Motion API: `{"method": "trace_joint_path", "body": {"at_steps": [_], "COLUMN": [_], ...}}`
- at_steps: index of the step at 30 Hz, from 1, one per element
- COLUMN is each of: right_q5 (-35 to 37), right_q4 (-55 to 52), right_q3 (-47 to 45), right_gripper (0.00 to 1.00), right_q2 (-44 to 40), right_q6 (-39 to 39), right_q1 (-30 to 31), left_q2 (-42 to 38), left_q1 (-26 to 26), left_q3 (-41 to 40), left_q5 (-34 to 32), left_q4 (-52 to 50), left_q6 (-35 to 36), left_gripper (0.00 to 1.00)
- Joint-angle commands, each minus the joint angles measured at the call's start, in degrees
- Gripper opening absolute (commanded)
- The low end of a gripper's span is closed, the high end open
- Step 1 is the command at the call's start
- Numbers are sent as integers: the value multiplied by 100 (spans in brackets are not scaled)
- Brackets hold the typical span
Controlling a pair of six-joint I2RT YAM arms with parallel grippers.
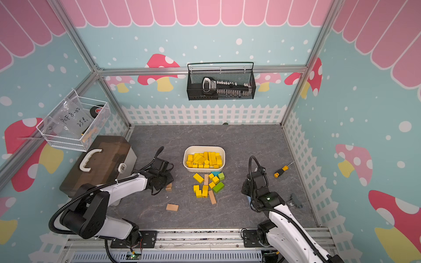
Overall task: Pick out the yellow building blocks
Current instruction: Pick up the building block from the center of the board.
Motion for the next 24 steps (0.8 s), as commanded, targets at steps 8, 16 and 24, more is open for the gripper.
{"method": "trace_joint_path", "body": {"at_steps": [8,16,24], "right_q5": [30,4,-15], "right_q4": [19,53,84], "right_q3": [-64,-35,-18], "right_gripper": [49,49,49], "right_q2": [-69,56,118], "right_q6": [29,12,3], "right_q1": [-40,-42,-42], "left_q2": [219,-431,-156], "left_q1": [-527,-892,-1660], "left_q3": [352,889,1241], "left_q5": [98,451,662], "left_q4": [120,-743,-1005], "left_q6": [-71,1778,2158], "left_gripper": [42,59,60]}}
